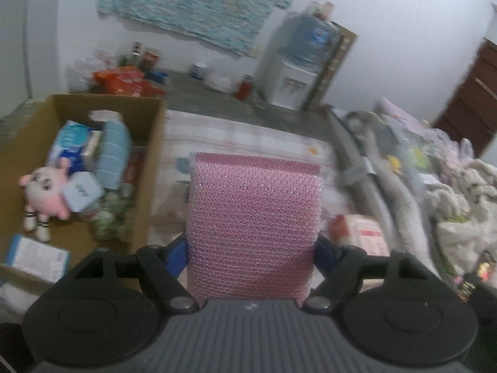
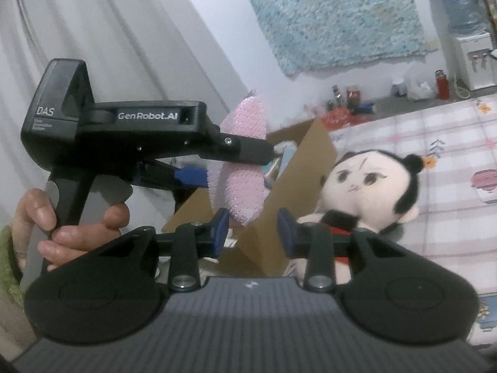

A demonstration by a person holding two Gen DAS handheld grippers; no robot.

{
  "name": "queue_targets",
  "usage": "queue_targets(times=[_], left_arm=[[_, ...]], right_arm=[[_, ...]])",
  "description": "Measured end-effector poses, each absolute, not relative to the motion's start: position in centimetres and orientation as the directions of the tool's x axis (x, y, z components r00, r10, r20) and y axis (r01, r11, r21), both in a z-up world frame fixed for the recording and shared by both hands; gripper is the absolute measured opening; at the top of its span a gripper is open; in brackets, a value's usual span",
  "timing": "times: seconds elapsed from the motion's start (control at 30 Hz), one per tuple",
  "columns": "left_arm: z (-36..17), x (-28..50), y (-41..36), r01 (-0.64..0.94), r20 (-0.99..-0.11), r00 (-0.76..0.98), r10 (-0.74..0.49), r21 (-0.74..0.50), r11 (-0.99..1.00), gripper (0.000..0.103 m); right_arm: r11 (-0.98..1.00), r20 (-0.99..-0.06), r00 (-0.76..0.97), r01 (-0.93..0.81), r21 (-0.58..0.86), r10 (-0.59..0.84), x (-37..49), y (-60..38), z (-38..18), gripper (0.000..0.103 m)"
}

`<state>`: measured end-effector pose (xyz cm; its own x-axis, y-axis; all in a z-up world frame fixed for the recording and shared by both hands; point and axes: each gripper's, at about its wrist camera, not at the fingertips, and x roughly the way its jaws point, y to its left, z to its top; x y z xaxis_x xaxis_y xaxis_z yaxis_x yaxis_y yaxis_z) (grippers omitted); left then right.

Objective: Organize soft objects
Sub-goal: 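Carry the pink sponge into the cardboard box and open the left gripper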

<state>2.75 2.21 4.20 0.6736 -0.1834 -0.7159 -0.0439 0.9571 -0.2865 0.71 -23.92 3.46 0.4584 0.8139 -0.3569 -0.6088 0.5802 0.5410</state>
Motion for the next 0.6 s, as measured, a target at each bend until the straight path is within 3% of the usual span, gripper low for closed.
queue_targets(times=[0.17,0.3,0.6], left_arm=[[4.7,1.3,4.2,-0.108,-0.696,0.714,-0.08,-0.222,0.969,0.08],[5.2,0.4,6.0,-0.149,-0.68,0.732,-0.042,-0.221,0.964,0.08],[5.3,-1.3,9.7,-0.219,-0.655,0.755,0.026,-0.215,0.952,0.08]], right_arm=[[0.56,-0.392,0.403,-0.646,0.518,0.827,1.0,-20.8,4.4,0.037],[0.548,-0.411,0.373,-0.67,0.501,0.832,1.1,-18.1,5.1,0.049],[0.525,-0.445,0.328,-0.722,0.451,0.833,0.3,-12.9,7.1,0.052]])
